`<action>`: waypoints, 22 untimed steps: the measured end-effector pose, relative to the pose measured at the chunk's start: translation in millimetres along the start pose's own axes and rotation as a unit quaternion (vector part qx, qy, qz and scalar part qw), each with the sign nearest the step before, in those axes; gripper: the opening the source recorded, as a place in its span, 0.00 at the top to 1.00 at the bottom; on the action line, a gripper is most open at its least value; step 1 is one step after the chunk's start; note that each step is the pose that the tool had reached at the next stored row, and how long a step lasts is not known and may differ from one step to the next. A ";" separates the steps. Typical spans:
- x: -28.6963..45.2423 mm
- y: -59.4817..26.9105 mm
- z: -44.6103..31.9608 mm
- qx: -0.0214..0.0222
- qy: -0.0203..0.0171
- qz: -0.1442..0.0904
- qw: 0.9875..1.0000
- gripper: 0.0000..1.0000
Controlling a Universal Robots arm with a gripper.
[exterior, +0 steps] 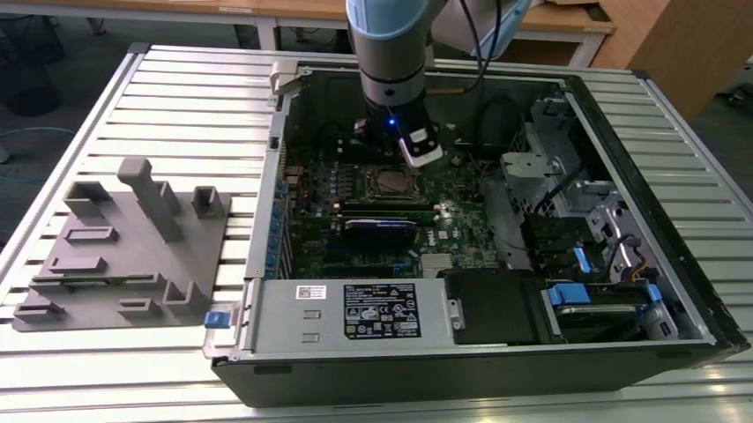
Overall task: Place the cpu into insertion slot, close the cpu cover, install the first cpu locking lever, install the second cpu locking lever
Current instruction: 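Install the first cpu locking lever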
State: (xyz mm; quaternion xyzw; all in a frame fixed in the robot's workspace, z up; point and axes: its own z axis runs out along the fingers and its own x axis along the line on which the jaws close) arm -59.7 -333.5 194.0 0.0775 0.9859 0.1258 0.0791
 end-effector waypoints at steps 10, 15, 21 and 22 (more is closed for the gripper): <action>-0.1 -0.9 0.4 -0.001 0.000 0.000 1.000 0.89; 0.2 1.2 0.5 -0.001 0.000 0.000 1.000 0.89; 0.6 3.4 0.7 -0.001 0.000 0.000 1.000 0.89; 0.6 3.5 0.6 -0.001 0.000 0.000 1.000 0.89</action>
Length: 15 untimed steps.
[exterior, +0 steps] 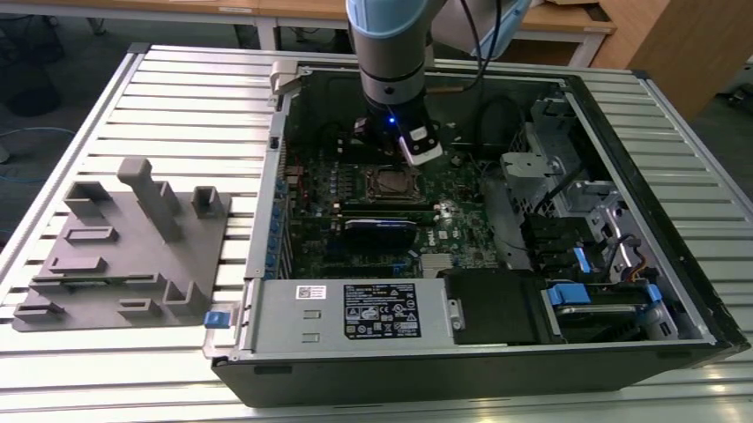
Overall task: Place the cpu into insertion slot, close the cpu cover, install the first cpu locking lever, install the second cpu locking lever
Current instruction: 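Install the first cpu locking lever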
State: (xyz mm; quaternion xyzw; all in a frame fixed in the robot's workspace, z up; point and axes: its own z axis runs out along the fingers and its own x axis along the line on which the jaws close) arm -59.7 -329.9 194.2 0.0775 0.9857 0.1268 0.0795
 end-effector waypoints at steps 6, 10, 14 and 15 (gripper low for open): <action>0.3 1.3 0.3 0.000 0.000 0.000 1.000 0.89; 0.4 1.7 0.4 0.000 0.000 0.001 1.000 0.89; 0.4 1.9 0.5 0.000 -0.001 0.003 1.000 0.89; 0.5 2.1 0.5 0.001 -0.001 0.004 1.000 0.89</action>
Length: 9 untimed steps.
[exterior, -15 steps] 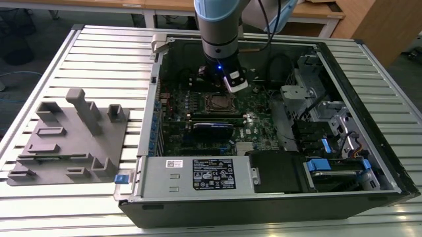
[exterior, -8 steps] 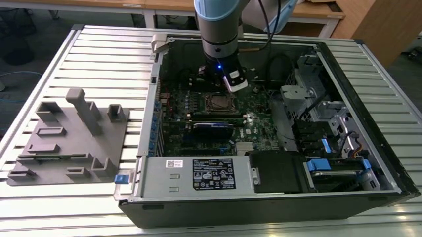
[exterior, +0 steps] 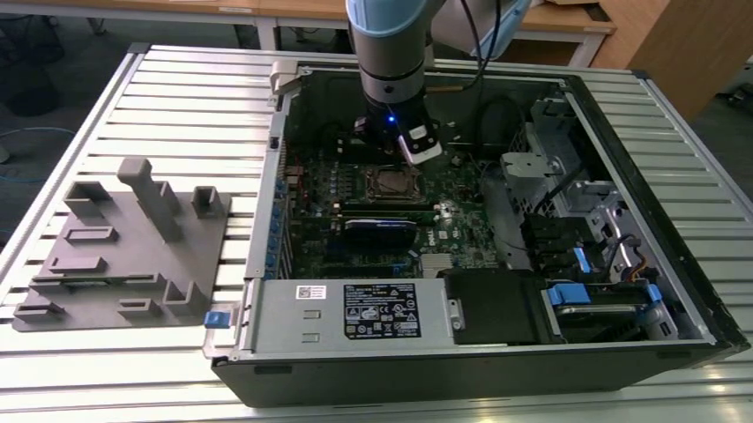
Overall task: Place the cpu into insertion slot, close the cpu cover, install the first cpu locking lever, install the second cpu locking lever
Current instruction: 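Install the first cpu locking lever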
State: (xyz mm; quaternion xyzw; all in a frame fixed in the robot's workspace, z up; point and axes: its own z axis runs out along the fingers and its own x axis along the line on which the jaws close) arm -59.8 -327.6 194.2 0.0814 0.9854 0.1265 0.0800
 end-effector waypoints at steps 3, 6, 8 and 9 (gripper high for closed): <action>0.0 0.1 0.1 0.000 -0.001 0.004 1.000 0.89; 0.1 0.0 0.5 0.002 -0.004 0.015 1.000 0.89; 0.1 -0.1 0.7 0.003 -0.006 0.023 1.000 0.89; 0.1 -0.1 0.8 0.004 -0.007 0.025 1.000 0.89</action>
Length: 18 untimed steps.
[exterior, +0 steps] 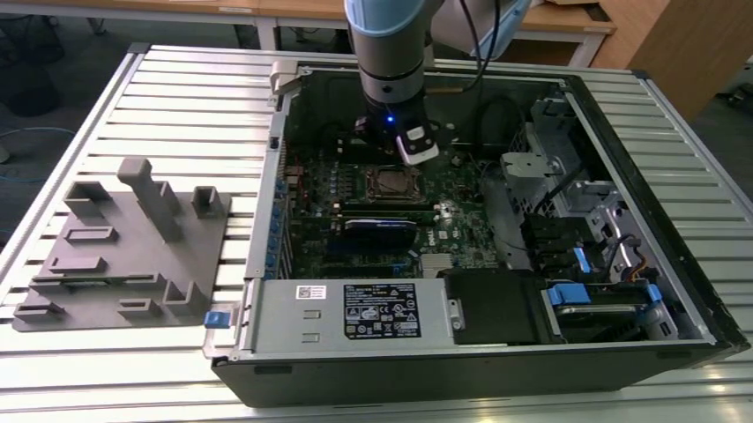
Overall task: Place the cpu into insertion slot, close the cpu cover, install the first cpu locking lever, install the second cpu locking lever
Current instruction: 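Install the first cpu locking lever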
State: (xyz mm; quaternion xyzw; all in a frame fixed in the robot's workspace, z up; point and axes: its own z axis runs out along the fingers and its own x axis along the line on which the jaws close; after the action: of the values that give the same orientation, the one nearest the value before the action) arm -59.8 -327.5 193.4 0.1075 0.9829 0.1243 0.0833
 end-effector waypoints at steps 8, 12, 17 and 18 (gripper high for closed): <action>1.0 0.1 0.4 0.002 -0.004 0.014 1.000 0.89; 2.8 0.6 0.3 0.002 -0.004 0.016 1.000 0.89; 4.4 1.2 0.4 0.002 -0.005 0.017 1.000 0.89; 4.4 1.3 0.4 0.002 -0.005 0.018 1.000 0.89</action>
State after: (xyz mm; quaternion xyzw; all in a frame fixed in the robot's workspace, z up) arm -63.8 -325.2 192.7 0.1257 0.9807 0.1232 0.0855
